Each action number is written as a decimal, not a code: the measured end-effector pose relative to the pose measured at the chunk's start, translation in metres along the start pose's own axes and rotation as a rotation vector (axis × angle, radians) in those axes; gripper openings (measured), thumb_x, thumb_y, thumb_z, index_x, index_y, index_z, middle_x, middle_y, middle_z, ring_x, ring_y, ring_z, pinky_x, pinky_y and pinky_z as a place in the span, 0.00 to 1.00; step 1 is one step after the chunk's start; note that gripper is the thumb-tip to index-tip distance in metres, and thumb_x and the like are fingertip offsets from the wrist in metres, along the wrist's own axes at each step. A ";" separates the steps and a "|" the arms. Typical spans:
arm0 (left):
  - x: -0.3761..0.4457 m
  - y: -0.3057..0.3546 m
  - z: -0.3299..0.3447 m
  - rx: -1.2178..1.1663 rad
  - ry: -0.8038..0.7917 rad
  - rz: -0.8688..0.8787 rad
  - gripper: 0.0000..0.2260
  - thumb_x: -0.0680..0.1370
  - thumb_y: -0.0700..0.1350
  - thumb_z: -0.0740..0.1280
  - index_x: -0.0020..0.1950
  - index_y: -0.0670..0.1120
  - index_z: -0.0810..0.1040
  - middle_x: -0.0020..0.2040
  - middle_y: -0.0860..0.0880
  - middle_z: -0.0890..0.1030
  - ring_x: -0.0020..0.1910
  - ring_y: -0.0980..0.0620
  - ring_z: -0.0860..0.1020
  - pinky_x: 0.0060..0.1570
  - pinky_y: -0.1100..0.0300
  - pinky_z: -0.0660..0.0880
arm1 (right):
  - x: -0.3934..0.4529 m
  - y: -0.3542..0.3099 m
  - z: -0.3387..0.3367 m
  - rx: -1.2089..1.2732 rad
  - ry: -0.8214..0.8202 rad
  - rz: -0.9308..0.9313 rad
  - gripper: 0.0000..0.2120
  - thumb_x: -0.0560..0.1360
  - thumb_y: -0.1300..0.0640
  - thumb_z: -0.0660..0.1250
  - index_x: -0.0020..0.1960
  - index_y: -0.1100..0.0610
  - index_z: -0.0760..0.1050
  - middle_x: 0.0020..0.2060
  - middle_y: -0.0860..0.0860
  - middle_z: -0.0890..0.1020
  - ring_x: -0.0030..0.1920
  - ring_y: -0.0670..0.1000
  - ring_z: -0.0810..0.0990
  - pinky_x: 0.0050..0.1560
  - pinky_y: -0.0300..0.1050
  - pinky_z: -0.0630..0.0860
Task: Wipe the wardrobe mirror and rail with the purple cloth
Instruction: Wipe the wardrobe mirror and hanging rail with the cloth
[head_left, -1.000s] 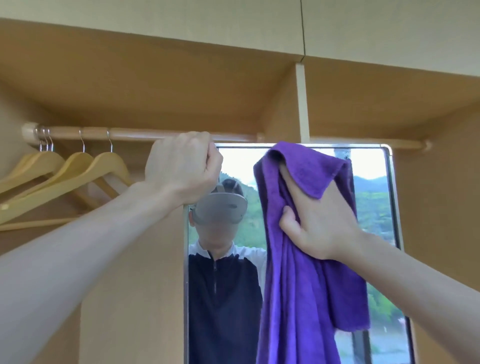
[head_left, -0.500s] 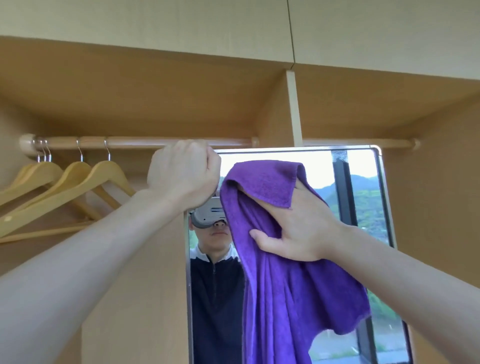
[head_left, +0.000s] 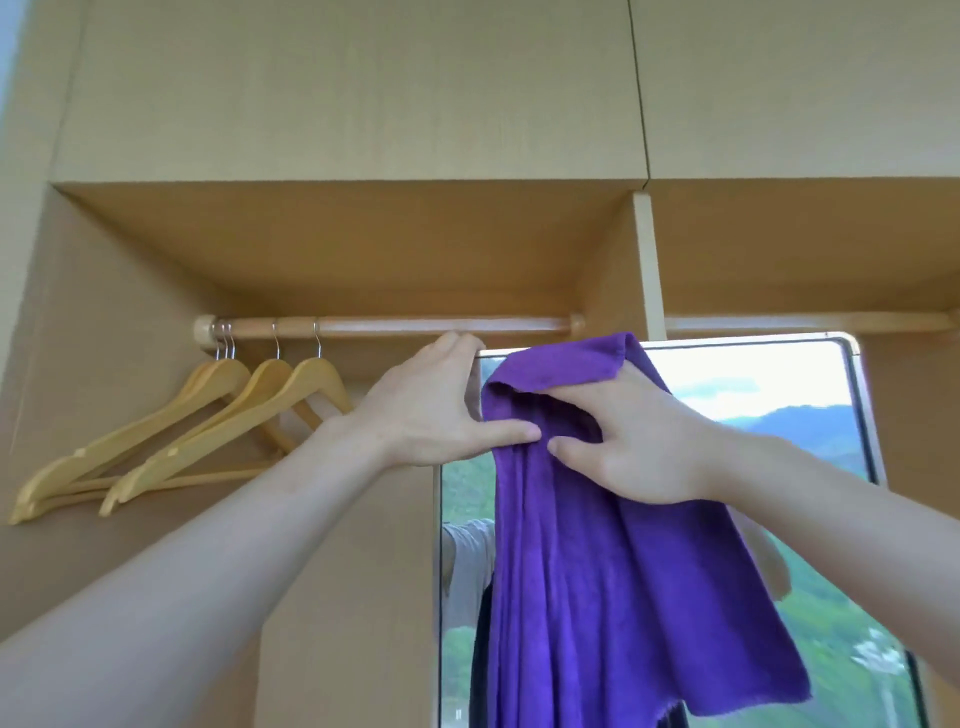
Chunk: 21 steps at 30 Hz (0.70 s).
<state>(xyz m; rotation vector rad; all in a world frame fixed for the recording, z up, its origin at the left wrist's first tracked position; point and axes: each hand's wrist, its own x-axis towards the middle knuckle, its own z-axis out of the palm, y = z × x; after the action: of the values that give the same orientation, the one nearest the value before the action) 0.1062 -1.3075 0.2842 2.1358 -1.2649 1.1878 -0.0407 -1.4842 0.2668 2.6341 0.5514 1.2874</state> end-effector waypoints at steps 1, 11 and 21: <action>0.000 0.001 0.001 0.034 -0.005 0.000 0.37 0.63 0.80 0.63 0.57 0.53 0.68 0.52 0.58 0.72 0.52 0.54 0.74 0.48 0.52 0.74 | 0.004 0.001 -0.006 0.085 -0.008 0.046 0.23 0.77 0.58 0.68 0.71 0.48 0.74 0.66 0.40 0.77 0.69 0.43 0.72 0.71 0.40 0.66; 0.002 0.016 -0.026 -0.342 -0.015 -0.077 0.12 0.81 0.40 0.65 0.63 0.47 0.82 0.60 0.50 0.84 0.61 0.48 0.80 0.65 0.48 0.74 | 0.042 0.019 -0.018 0.016 0.193 0.179 0.09 0.77 0.48 0.69 0.50 0.50 0.72 0.45 0.44 0.75 0.42 0.45 0.76 0.43 0.44 0.71; 0.004 0.021 -0.025 -0.729 0.107 -0.332 0.15 0.81 0.29 0.60 0.61 0.42 0.81 0.55 0.46 0.84 0.53 0.52 0.81 0.59 0.59 0.77 | 0.051 0.031 0.018 -0.429 0.300 0.082 0.20 0.81 0.38 0.46 0.43 0.51 0.65 0.38 0.49 0.80 0.37 0.57 0.79 0.33 0.47 0.61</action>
<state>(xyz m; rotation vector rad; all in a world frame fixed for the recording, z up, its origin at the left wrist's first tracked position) 0.0773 -1.3037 0.2997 1.6218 -1.0268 0.5648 0.0104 -1.4920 0.3016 2.1498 0.1733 1.6275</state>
